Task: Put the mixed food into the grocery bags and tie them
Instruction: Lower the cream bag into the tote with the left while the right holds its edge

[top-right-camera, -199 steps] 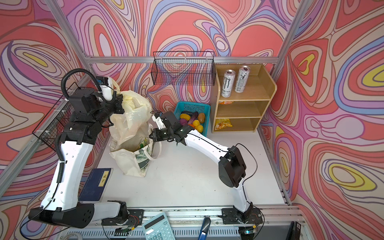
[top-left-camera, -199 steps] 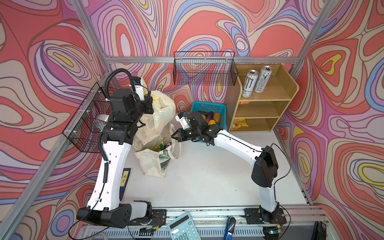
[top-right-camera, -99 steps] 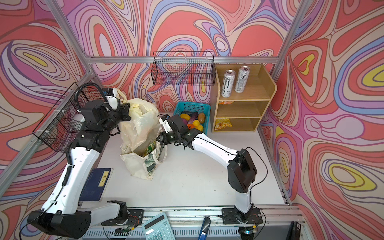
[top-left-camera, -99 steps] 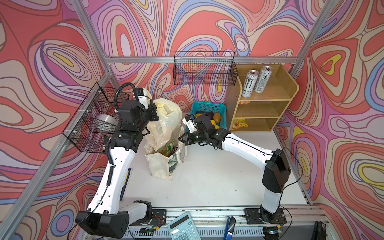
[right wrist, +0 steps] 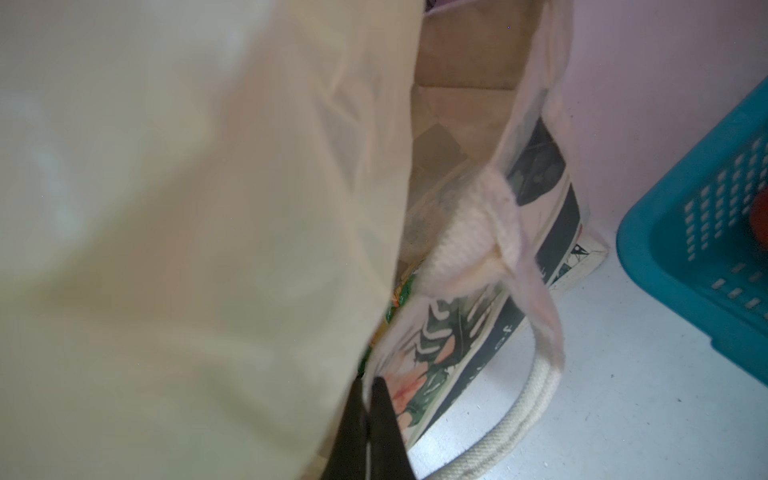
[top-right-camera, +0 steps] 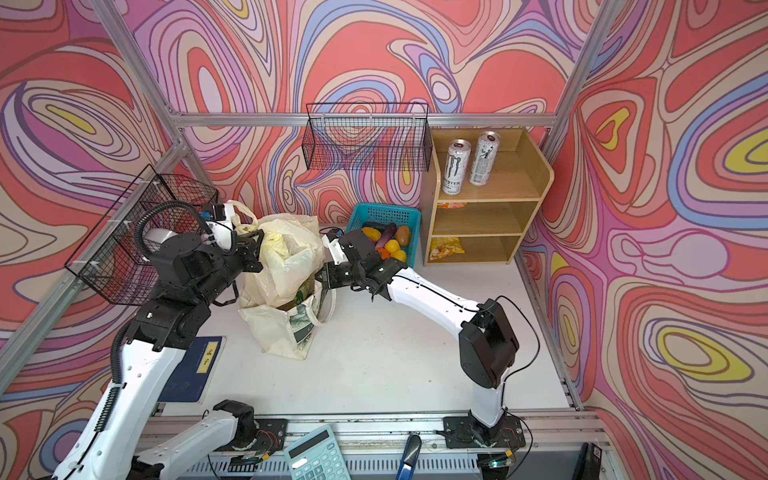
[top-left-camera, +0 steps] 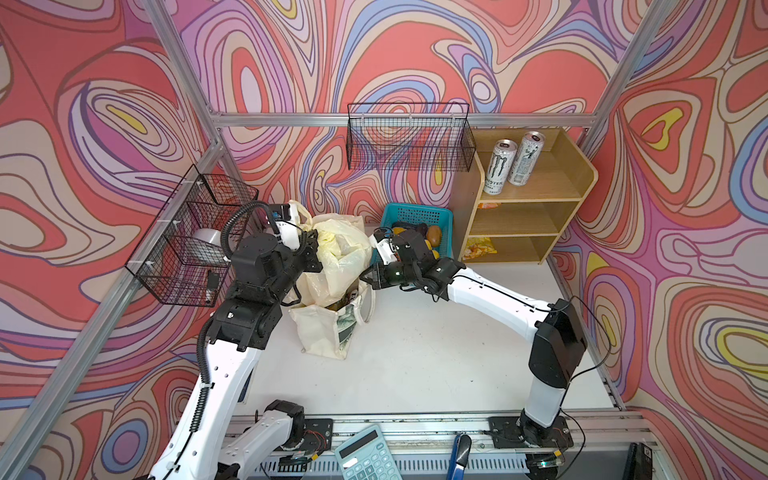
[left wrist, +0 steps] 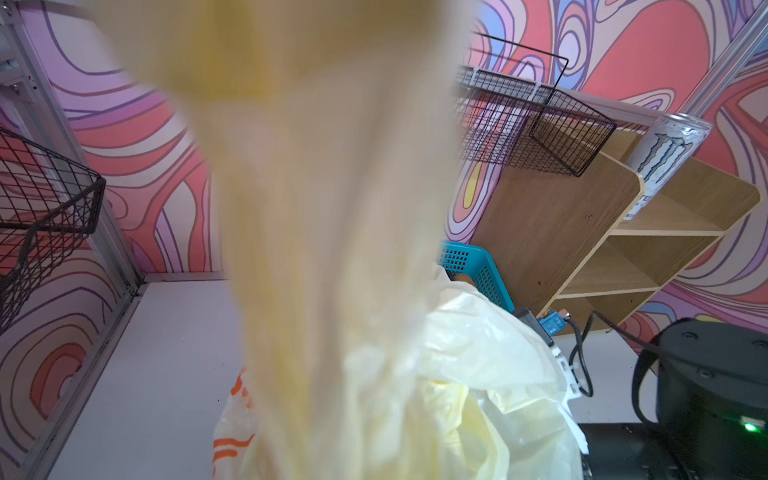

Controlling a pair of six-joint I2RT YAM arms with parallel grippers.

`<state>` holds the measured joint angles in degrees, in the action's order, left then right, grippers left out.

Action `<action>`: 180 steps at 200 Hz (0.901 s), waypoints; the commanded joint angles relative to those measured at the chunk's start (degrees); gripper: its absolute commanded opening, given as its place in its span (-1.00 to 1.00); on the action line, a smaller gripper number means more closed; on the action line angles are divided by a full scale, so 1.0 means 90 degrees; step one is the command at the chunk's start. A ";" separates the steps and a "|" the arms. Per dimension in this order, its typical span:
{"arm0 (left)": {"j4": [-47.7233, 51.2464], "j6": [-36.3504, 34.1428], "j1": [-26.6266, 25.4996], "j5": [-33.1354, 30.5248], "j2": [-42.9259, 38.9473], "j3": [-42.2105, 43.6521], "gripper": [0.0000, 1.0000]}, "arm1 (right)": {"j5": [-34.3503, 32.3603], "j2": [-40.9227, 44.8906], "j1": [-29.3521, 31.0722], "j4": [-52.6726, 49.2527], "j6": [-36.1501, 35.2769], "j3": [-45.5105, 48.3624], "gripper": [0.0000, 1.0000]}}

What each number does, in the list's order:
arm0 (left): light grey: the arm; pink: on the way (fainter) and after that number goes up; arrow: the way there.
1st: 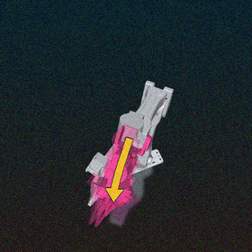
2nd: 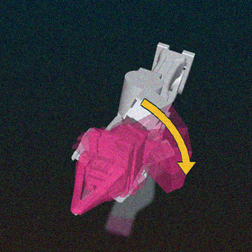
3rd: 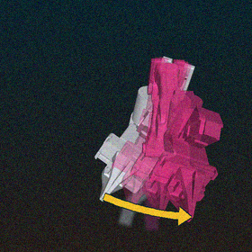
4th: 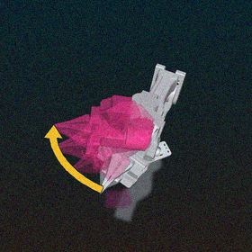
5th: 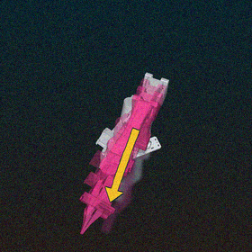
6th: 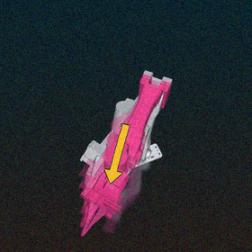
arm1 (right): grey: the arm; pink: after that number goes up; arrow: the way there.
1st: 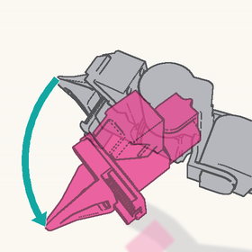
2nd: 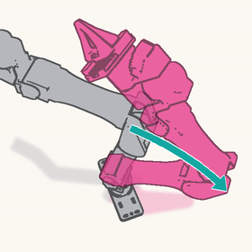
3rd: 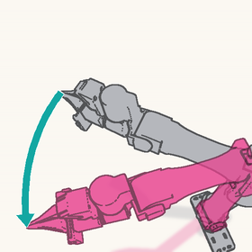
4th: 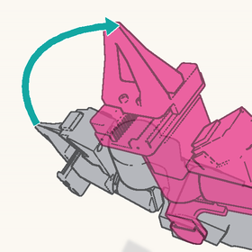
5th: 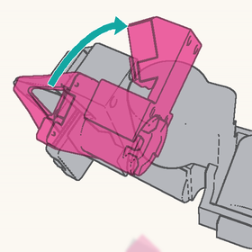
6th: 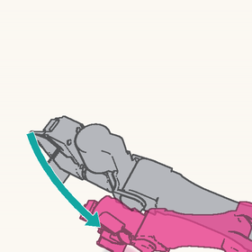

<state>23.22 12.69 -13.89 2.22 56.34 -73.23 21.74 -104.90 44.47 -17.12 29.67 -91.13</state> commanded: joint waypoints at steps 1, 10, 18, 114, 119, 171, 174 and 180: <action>0.0740 -0.0070 -0.0115 -0.0471 0.0099 0.0137 -1.00 | -0.0150 0.0340 -0.0067 0.0391 0.0007 0.0112 -1.00; 0.0890 -0.0194 -0.0127 -0.0638 0.0181 0.0134 -1.00 | -0.0159 0.0338 -0.0063 0.0424 0.0004 0.0152 -1.00; 0.1004 -0.0326 -0.0129 -0.0772 0.0299 0.0124 -1.00 | -0.0159 0.0340 -0.0063 0.0456 0.0005 0.0174 -1.00; 0.1539 -0.1177 -0.0625 -0.1637 0.1966 0.0383 -1.00 | -0.0031 0.0527 -0.0071 0.0711 0.0082 0.0263 -1.00; 0.1504 -0.1175 -0.0630 -0.1633 0.1998 0.0459 -1.00 | -0.0032 0.0540 -0.0077 0.0721 0.0082 0.0263 -1.00; 0.1471 -0.1066 -0.0625 -0.1667 0.2668 0.1128 -1.00 | -0.0018 0.0553 -0.0074 0.0760 0.0093 0.0257 -1.00; 0.1482 -0.1065 -0.0625 -0.1667 0.2726 0.1134 -1.00 | -0.0015 0.0555 -0.0072 0.0765 0.0094 0.0253 -1.00; 0.1494 -0.1072 -0.0625 -0.1665 0.2833 0.1148 -1.00 | -0.0008 0.0562 -0.0071 0.0765 0.0100 0.0261 -1.00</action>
<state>34.50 3.22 -19.44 -12.10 78.52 -64.31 20.99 -102.80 44.21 -15.57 30.61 -88.38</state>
